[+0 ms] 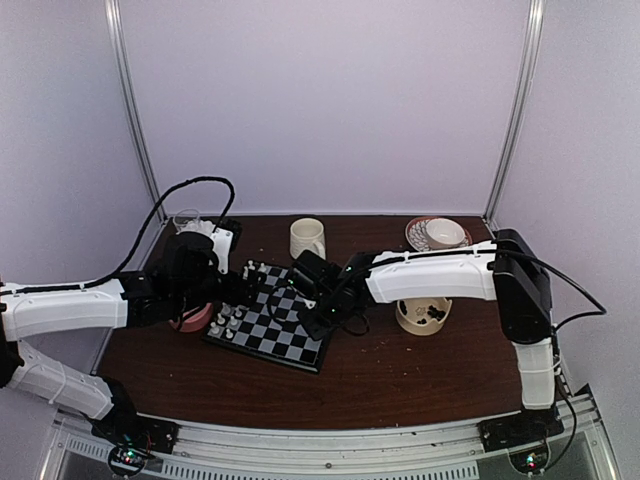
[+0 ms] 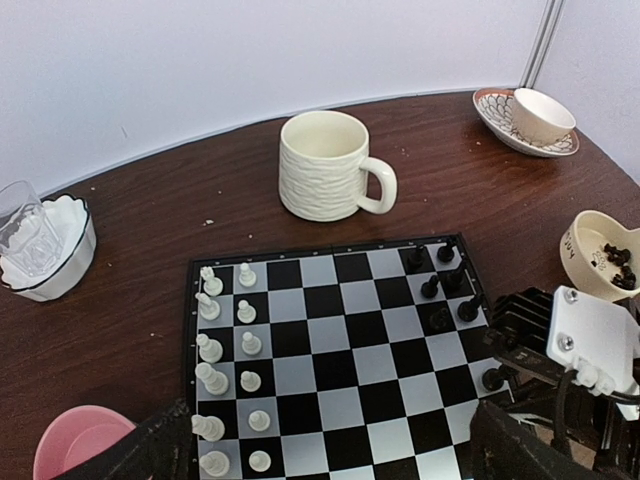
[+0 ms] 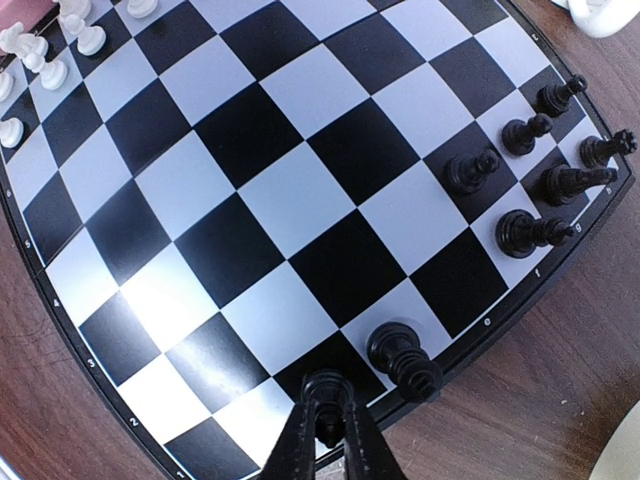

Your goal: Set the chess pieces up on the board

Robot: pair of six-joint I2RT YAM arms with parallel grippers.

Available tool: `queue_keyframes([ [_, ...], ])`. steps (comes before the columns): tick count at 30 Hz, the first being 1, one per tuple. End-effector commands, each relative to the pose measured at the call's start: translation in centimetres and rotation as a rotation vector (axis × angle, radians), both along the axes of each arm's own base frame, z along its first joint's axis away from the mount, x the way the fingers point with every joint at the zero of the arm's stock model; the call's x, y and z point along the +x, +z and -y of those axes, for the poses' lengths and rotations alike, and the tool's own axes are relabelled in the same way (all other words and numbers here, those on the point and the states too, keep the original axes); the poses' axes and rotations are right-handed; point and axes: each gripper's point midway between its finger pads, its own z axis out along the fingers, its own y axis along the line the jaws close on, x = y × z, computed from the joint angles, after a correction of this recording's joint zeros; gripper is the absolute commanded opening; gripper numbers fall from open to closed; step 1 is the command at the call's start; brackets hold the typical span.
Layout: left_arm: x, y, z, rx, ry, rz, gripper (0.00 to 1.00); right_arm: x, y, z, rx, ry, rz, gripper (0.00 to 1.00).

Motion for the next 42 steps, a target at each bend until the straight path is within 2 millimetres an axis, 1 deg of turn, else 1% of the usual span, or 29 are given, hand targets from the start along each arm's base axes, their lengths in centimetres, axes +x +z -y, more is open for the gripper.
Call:
queue_keyframes([
  [1, 0.3, 1.2, 0.3, -0.036, -0.003, 0.023, 0.97, 0.3, 0.2, -0.4, -0.008, 0.000, 0.018, 0.15],
  [4, 0.3, 1.2, 0.4, -0.035, -0.005, 0.023, 0.97, 0.3, 0.3, -0.4, -0.006, 0.001, 0.020, 0.30],
  [5, 0.3, 1.2, 0.4, -0.035, -0.006, 0.022, 0.97, 0.3, 0.4, -0.5, -0.004, 0.002, 0.020, 0.32],
  [9, 0.2, 1.1, 0.4, -0.034, -0.011, 0.021, 0.97, 0.1, 0.6, -0.7, 0.010, 0.011, 0.009, 0.33],
  [13, 0.1, 1.5, 0.4, -0.039, -0.012, 0.025, 0.97, -0.2, 1.6, -0.5, 0.027, 0.016, 0.008, 0.33],
  [17, 0.1, 1.8, 0.1, -0.044, -0.005, 0.034, 0.97, -0.8, 3.8, -0.1, 0.062, 0.021, 0.038, 0.34],
  [19, 0.0, 2.1, 0.0, -0.049, -0.008, 0.039, 0.97, -1.1, 4.9, 0.4, 0.076, 0.024, 0.059, 0.34],
  [24, -0.3, 2.4, 0.1, -0.059, -0.018, 0.044, 0.97, -0.9, 8.3, 2.4, 0.136, -0.018, 0.164, 0.34],
  [27, -0.3, 2.2, 0.3, -0.059, -0.025, 0.038, 0.97, -0.6, 10.0, 3.7, 0.164, -0.050, 0.229, 0.35],
  [30, -0.1, 1.9, 0.3, -0.052, -0.021, 0.036, 0.97, -0.1, 11.1, 5.1, 0.160, -0.085, 0.288, 0.36],
  [34, -0.1, 1.9, 0.4, -0.050, -0.022, 0.036, 0.97, 1.5, 12.1, 7.8, 0.120, -0.157, 0.359, 0.35],
  [37, -0.2, 2.1, 0.3, -0.053, -0.024, 0.040, 0.97, 2.8, 12.1, 10.3, 0.133, -0.240, 0.390, 0.35],
  [42, -0.2, 2.0, 0.5, -0.056, -0.036, 0.043, 0.97, 3.2, 11.6, 14.0, 0.156, -0.345, 0.477, 0.35],
])
